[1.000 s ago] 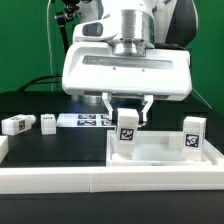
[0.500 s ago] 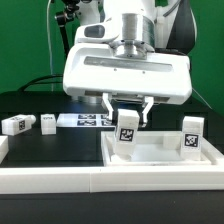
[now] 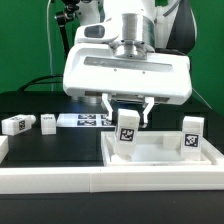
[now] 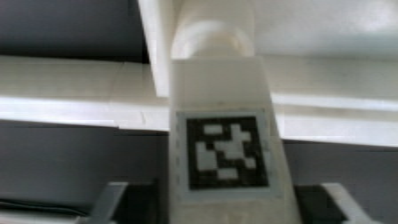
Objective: Assemble square table
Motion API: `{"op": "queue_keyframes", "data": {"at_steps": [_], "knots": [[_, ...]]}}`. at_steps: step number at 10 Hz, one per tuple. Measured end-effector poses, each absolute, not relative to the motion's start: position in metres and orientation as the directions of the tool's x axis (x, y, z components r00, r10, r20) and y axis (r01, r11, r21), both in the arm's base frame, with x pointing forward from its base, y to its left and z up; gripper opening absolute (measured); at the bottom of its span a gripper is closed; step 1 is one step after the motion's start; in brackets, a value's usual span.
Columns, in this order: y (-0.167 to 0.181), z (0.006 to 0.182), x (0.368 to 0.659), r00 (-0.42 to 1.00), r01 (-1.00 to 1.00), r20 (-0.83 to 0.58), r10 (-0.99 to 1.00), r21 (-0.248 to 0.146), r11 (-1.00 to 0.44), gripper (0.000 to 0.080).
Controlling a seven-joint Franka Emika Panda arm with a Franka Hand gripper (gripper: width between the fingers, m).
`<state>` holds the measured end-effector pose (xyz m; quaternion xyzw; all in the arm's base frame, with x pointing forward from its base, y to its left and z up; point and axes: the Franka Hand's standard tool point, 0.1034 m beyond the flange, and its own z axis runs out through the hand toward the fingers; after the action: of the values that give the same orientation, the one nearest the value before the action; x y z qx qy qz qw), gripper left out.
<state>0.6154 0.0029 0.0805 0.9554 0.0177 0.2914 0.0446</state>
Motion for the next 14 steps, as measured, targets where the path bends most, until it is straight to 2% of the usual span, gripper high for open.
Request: {"op": "queue_keyframes", "data": {"at_steps": [1, 2, 3, 6, 10, 12, 14], "knots": [[0.003, 0.080, 0.615, 0.830, 0.008, 0.555, 0.060, 0.096, -0.995, 0.0507], [0.003, 0.080, 0.615, 0.830, 0.008, 0.554, 0.060, 0.096, -0.995, 0.0623], [0.003, 0.080, 0.615, 0.830, 0.008, 0.554, 0.060, 0.096, -0.995, 0.0641], [0.003, 0.080, 0.615, 0.836, 0.009, 0.546, 0.058, 0.093, -0.996, 0.0648], [0.010, 0.111, 0.621, 0.854, 0.016, 0.518, 0.043, 0.057, -0.998, 0.0649], [0.011, 0.108, 0.619, 0.867, 0.020, 0.497, 0.042, 0.050, -0.999, 0.0649], [0.013, 0.098, 0.614, 0.921, 0.028, 0.389, 0.033, 0.018, -0.999, 0.0649]]}}
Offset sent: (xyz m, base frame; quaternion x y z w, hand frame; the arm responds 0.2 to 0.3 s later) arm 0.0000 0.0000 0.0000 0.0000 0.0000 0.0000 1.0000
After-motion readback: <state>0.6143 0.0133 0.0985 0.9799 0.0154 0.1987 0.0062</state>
